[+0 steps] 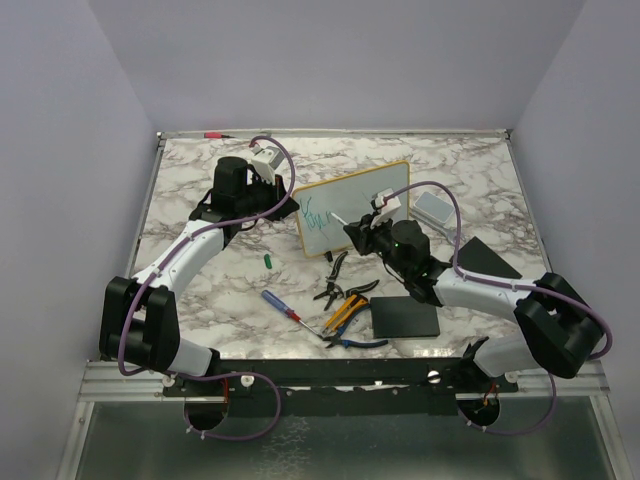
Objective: Write a sentence on the whiteboard
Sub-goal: Write on the whiteboard at the whiteboard stand.
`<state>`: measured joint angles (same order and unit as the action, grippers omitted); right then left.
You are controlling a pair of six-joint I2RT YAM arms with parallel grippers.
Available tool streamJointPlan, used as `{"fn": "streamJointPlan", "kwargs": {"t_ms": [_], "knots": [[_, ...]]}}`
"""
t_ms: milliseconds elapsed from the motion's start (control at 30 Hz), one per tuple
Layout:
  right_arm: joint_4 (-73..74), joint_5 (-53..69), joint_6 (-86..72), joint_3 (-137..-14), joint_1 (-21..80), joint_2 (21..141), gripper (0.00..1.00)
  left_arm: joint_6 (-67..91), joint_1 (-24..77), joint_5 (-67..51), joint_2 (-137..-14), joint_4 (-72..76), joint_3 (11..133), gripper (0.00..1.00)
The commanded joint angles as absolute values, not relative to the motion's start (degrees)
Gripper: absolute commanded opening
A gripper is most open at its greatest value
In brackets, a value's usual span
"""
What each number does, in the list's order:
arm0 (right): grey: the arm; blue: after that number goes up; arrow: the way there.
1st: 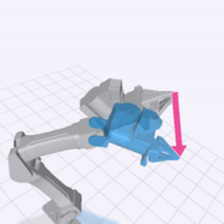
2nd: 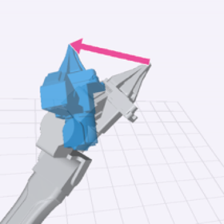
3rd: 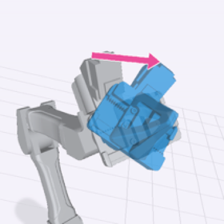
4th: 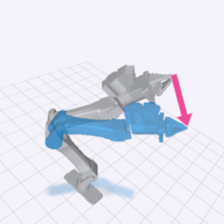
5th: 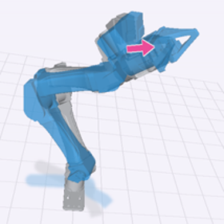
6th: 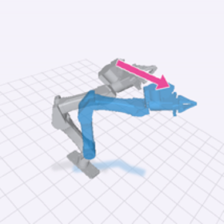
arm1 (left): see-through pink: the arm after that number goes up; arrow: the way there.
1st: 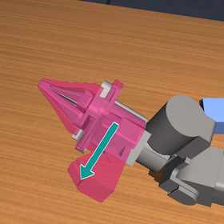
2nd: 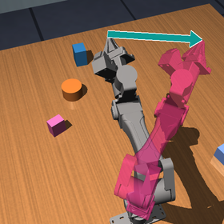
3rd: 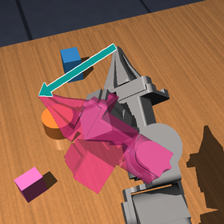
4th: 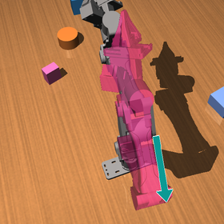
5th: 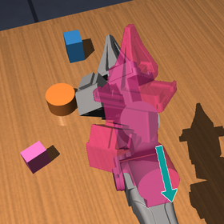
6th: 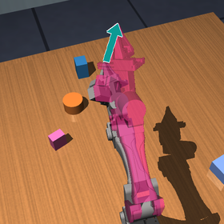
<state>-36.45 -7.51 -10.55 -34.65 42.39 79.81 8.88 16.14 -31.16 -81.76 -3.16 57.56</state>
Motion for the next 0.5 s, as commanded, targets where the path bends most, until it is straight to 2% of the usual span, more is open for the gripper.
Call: {"fn": "streamJointPlan", "kwargs": {"t_ms": [0, 467], "knots": [[-36.51, -10.67, -10.68, -34.54, 42.19, 79.67, 0.01, 8.07, 16.36, -30.22, -80.55, -3.34, 58.11, 0.04], [-36.57, -8.38, -12.42, -31.52, 42.35, 80.37, 0.01, 8.06, 16.35, -30.23, -80.49, -3.34, 58.18, 0.04]]}}
